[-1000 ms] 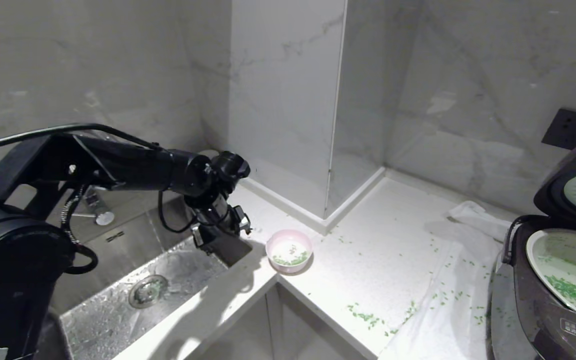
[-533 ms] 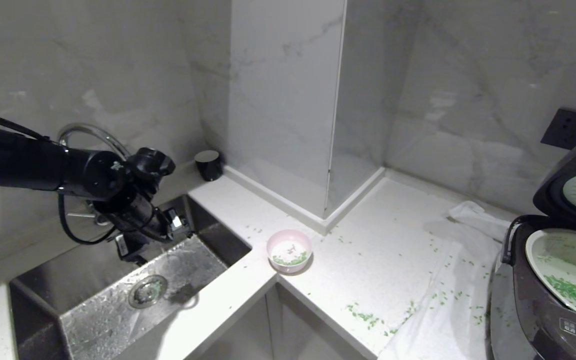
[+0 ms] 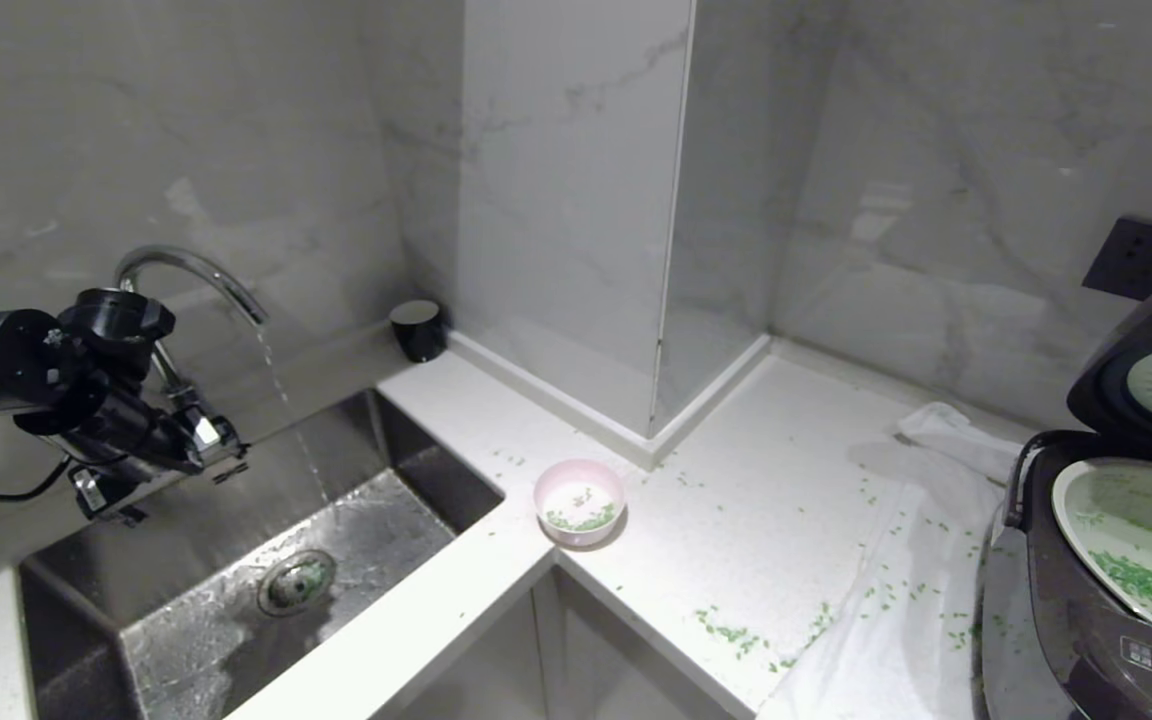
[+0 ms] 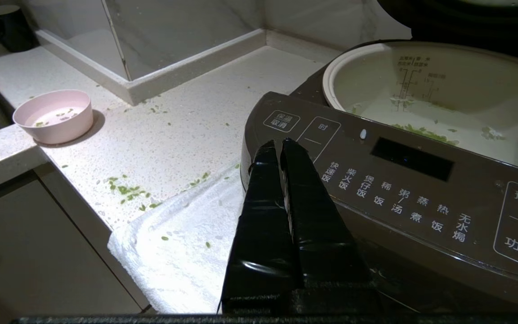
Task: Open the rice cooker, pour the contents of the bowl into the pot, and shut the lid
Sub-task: Turn off the tap
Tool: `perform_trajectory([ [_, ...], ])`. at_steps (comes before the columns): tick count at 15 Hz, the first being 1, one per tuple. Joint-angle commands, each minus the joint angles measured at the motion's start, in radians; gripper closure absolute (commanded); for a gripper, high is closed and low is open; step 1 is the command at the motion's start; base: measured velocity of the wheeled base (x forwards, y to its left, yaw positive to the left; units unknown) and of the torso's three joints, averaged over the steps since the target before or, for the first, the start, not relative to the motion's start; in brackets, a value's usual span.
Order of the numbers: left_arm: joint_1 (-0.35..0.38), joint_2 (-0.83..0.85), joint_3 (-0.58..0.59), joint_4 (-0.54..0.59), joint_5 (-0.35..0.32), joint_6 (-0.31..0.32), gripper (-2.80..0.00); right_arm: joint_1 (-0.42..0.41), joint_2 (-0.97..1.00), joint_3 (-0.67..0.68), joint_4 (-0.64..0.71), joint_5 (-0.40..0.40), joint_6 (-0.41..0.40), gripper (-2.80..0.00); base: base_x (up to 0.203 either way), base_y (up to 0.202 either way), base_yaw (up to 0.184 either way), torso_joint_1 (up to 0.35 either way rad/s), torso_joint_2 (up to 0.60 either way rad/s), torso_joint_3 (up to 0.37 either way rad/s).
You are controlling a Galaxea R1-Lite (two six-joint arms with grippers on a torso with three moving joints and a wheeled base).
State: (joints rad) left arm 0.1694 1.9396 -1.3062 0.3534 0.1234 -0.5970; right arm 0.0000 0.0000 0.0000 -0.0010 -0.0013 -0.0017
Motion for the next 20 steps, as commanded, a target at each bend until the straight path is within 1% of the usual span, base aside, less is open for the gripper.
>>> perform_trajectory([
  [1, 0.054, 0.045, -0.034, -0.003, 0.0, 0.002, -2.8, 0.0, 0.0, 0.0, 0.0, 0.001, 0.0, 0.0, 0.0, 0.0, 0.0, 0.0, 0.0, 0.0],
  [3, 0.102, 0.075, -0.079, -0.004, -0.009, 0.016, -2.8, 0.0, 0.0, 0.0, 0.0, 0.0, 0.0, 0.0, 0.0, 0.0, 0.0, 0.0, 0.0, 0.0],
  [4, 0.11, 0.087, -0.092, -0.004, -0.017, 0.026, 0.0, 0.0, 0.0, 0.0, 0.0, 0.0, 0.0, 0.0, 0.0, 0.0, 0.0, 0.0, 0.0, 0.0],
  [5, 0.117, 0.103, -0.107, -0.004, -0.019, 0.037, 0.0, 0.0, 0.0, 0.0, 0.0, 0.001, 0.0, 0.0, 0.0, 0.0, 0.0, 0.0, 0.0, 0.0],
  [8, 0.137, 0.165, -0.189, -0.004, -0.018, 0.041, 0.0, 0.0, 0.0, 0.0, 0.0, 0.001, 0.0, 0.0, 0.0, 0.0, 0.0, 0.0, 0.0, 0.0],
  [15, 0.151, 0.298, -0.355, -0.002, -0.014, 0.046, 0.0, 0.0, 0.0, 0.0, 0.0, 0.001, -0.001, 0.0, 0.0, 0.0, 0.0, 0.0, 0.0, 0.0],
  [20, 0.191, 0.395, -0.477, 0.001, -0.011, 0.054, 0.0, 0.0, 0.0, 0.0, 0.0, 0.001, -0.001, 0.0, 0.0, 0.0, 0.0, 0.0, 0.0, 0.0],
])
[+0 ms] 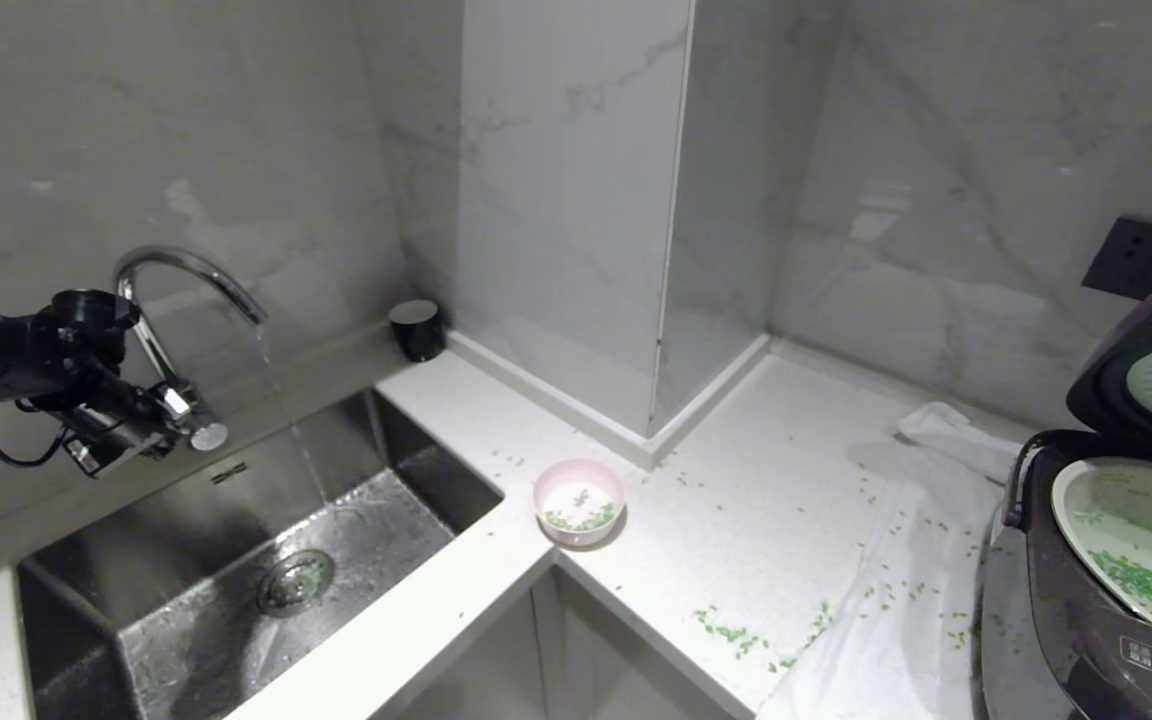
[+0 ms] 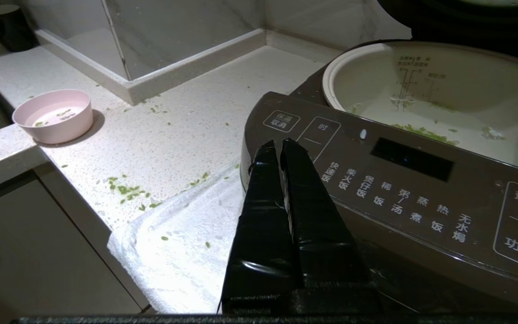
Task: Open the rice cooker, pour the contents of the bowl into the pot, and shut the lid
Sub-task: Turn off the tap
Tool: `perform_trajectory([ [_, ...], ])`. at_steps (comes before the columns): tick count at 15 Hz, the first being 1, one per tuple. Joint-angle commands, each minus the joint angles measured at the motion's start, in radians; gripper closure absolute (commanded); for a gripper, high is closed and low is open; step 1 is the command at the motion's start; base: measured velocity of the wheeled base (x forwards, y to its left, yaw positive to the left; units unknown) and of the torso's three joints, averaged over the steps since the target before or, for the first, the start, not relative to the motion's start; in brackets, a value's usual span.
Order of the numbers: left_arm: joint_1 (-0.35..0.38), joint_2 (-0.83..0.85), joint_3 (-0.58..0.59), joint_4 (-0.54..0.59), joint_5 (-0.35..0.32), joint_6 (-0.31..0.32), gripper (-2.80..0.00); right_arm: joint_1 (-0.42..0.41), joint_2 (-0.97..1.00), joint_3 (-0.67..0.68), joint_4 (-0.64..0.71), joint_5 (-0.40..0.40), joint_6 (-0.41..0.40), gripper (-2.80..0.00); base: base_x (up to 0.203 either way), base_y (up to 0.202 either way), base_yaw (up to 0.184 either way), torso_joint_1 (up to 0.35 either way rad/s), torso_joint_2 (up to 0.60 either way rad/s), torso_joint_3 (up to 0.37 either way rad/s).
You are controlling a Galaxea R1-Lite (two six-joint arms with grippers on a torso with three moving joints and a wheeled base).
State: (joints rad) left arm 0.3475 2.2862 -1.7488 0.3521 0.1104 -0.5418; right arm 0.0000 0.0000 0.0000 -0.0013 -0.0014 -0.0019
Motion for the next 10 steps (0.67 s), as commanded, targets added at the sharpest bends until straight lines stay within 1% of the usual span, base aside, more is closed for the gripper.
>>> perform_trajectory([
  [1, 0.024, 0.063, -0.055, 0.002, 0.002, 0.001, 0.0, 0.0, 0.0, 0.0, 0.0, 0.001, 0.0, 0.0, 0.0, 0.0, 0.0, 0.0, 0.0, 0.0],
  [5, 0.046, 0.112, -0.121, 0.004, 0.004, 0.004, 0.0, 0.0, 0.0, 0.0, 0.0, 0.001, 0.0, 0.0, 0.0, 0.0, 0.0, 0.0, 0.0, 0.0],
  [10, 0.05, 0.15, -0.195, -0.001, 0.006, 0.002, 0.0, 0.0, 0.0, 0.0, 0.0, 0.001, -0.001, 0.0, 0.0, 0.0, 0.0, 0.0, 0.0, 0.0],
])
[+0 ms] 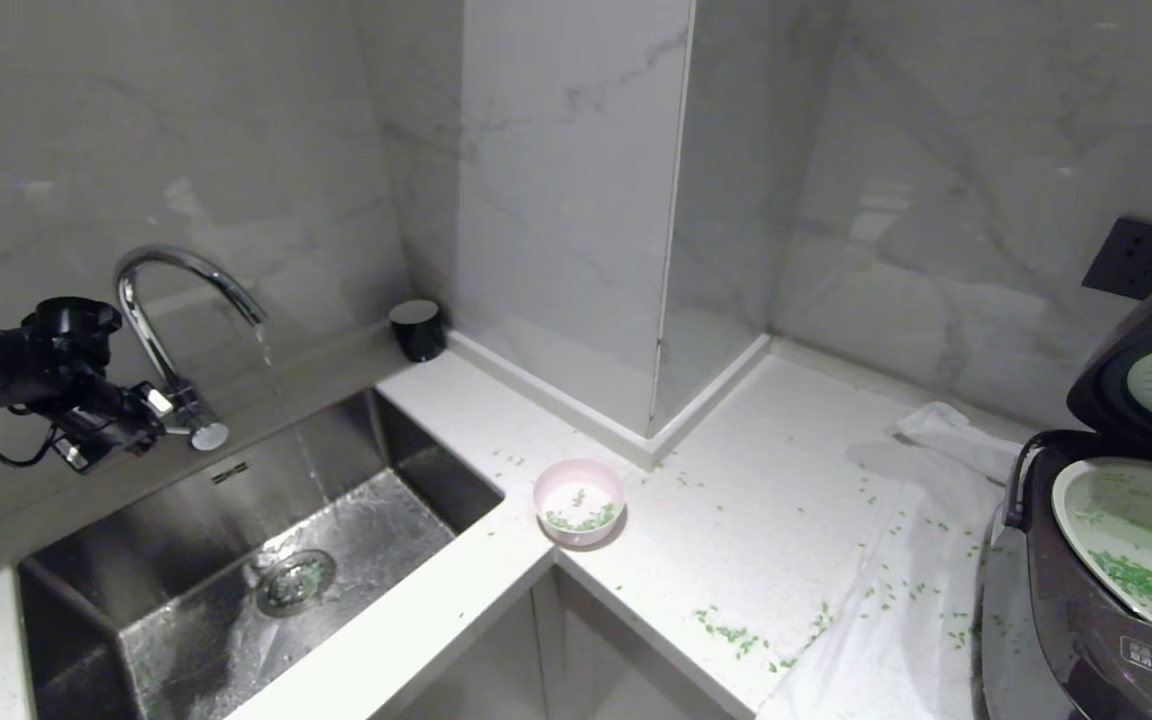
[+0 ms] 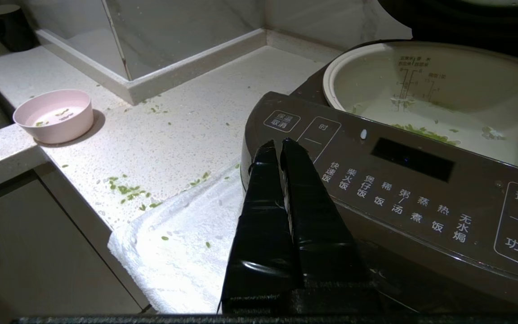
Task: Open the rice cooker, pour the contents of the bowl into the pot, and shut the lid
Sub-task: Turn off the tap
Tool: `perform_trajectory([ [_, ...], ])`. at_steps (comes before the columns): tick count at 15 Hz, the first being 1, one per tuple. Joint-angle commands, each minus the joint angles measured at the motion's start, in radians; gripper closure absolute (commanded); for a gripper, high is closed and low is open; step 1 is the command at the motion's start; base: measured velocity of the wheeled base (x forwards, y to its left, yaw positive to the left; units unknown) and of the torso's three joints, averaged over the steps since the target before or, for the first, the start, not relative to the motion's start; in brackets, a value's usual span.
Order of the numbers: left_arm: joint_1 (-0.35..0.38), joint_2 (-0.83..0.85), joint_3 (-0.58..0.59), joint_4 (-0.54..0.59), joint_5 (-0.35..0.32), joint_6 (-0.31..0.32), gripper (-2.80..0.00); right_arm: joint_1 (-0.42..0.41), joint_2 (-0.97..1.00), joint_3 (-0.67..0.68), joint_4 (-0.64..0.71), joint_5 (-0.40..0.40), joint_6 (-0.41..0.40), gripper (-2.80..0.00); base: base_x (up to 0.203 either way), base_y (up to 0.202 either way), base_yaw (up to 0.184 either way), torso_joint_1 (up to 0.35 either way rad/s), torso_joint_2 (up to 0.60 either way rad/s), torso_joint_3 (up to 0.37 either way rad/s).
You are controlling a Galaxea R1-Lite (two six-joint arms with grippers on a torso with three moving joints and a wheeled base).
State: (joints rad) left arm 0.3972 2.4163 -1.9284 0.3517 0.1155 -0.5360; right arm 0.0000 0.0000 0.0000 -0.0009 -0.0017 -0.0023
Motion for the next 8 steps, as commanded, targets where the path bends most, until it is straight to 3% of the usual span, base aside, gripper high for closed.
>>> perform_trajectory([
  [1, 0.0, 0.018, -0.015, -0.002, 0.001, -0.004, 0.0, 0.0, 0.0, 0.0, -0.001, 0.0, 0.001, 0.0, 0.0, 0.0, 0.0, 0.0, 0.0, 0.0],
  [5, 0.0, 0.021, -0.017, -0.022, 0.003, -0.01, 0.0, 0.0, 0.0, 0.0, -0.001, 0.0, 0.001, 0.0, 0.0, 0.0, 0.0, 0.0, 0.0, 0.0],
  [8, 0.002, 0.033, -0.018, -0.063, 0.076, -0.032, 0.0, 0.0, 0.0, 0.0, -0.001, 0.001, 0.0, 0.0, 0.0, 0.0, 0.0, 0.0, 0.0, 0.0],
])
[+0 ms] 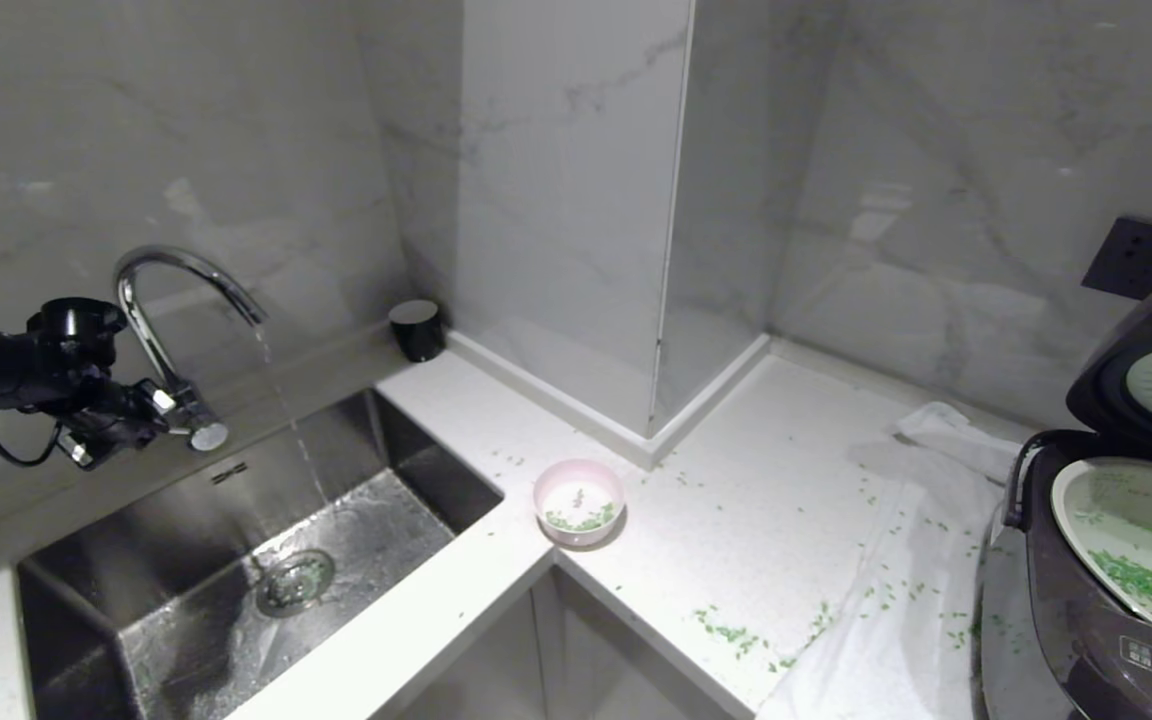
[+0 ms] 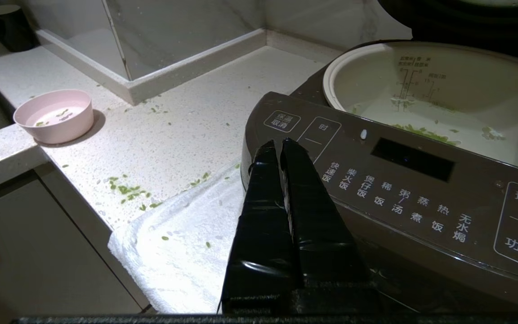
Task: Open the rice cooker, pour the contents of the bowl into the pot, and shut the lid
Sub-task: Turn off the tap
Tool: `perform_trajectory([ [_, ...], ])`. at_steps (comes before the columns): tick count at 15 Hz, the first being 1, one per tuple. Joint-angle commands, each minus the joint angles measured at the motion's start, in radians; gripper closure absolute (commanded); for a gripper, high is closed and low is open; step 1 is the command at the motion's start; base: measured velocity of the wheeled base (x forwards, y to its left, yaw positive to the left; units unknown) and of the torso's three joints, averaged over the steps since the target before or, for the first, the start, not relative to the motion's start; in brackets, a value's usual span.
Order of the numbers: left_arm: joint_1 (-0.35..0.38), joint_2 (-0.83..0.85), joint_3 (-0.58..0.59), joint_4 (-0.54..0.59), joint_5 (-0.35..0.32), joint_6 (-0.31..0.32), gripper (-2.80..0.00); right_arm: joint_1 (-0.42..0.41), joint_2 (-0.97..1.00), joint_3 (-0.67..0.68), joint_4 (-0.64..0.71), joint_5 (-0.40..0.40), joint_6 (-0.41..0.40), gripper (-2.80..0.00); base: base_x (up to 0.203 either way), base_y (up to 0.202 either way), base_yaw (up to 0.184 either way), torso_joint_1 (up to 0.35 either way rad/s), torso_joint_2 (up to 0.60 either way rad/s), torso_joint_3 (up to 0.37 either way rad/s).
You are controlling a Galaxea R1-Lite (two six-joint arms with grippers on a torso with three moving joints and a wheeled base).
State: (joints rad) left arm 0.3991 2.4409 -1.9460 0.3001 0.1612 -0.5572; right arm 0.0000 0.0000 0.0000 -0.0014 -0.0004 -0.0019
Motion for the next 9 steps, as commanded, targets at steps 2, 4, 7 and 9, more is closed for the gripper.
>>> perform_trajectory([
  [2, -0.001, 0.015, 0.001, -0.024, 0.053, -0.022, 0.0, 0.0, 0.0, 0.0, 0.0, -0.001, 0.0, 0.0, 0.0, 0.0, 0.0, 0.0, 0.0, 0.0],
  [4, 0.0, 0.02, -0.001, -0.024, 0.057, -0.029, 0.0, 0.0, 0.0, 0.0, 0.0, -0.001, -0.001, 0.0, 0.0, 0.0, 0.0, 0.0, 0.0, 0.0],
  [7, 0.0, 0.018, -0.001, -0.04, 0.059, -0.038, 0.0, 0.0, 0.0, 0.0, 0.0, -0.001, 0.0, 0.0, 0.0, 0.0, 0.0, 0.0, 0.0, 0.0],
  [9, -0.008, 0.02, 0.001, -0.08, 0.092, -0.061, 0.0, 0.0, 0.0, 0.0, 0.0, -0.001, 0.0, 0.0, 0.0, 0.0, 0.0, 0.0, 0.0, 0.0],
])
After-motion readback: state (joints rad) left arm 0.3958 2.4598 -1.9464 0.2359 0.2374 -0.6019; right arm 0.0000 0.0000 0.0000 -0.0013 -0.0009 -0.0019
